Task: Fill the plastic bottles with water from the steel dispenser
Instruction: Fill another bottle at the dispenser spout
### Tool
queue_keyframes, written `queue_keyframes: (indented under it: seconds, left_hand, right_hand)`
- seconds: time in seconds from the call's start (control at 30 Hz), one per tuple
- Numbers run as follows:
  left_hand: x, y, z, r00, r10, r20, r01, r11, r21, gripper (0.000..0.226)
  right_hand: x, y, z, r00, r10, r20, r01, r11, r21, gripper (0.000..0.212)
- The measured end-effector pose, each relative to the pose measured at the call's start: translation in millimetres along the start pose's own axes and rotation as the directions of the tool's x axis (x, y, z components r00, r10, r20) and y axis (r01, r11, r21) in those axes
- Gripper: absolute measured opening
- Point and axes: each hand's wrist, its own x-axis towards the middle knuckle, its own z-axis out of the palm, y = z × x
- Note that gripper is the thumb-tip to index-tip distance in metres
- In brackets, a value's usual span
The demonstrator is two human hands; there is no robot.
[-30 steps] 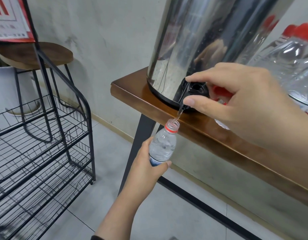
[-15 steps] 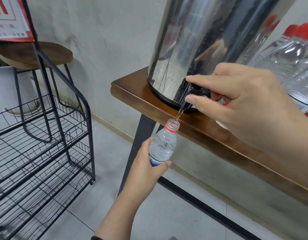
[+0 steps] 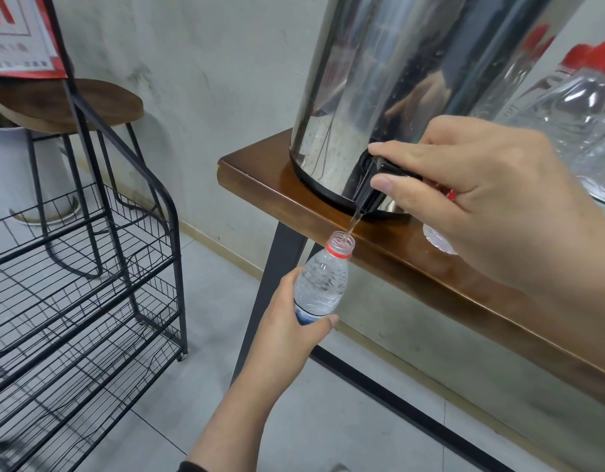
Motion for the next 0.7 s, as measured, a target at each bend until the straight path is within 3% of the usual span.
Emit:
queue_keyframes:
  seconds: [0.3,0.4,0.53,0.63,0.7]
  left_hand:
    - [0.9,0.2,1.2,1.000,-0.007,0.001,0.007,1.000,0.012,0.075]
    - [0.8,0.8,1.4,1.000,-0.007,0.004,0.006,1.000,0.018,0.075]
    - [-0.3,1.4,0.7,1.000,-0.001,0.004,0.001,1.000,0.012,0.073]
    - [-1.7,1.8,-1.2,1.000,0.009,0.010,-0.009,1.000,-0.001,0.069]
    - [-4.1,3.3,-2.8,1.000,0.011,0.019,-0.011,1.000,-0.007,0.067]
  right_hand:
    - [7.3,2.3,-6.7,1.000,0.013,0.020,-0.014,0.999,0.049,0.034]
    - [15.9,5.2,-14.9,0.986,0.149,0.073,-0.158,0.978,0.138,0.040]
    - [29.2,10.2,-19.5,0.953,0.270,0.138,-0.287,0.950,0.125,0.049]
    - [21.2,7.9,-20.1,0.945,0.321,0.069,-0.328,0.930,0.168,0.050]
    - [7.5,7.4,-21.9,0.919,0.393,-0.034,-0.366,0.882,0.297,0.041]
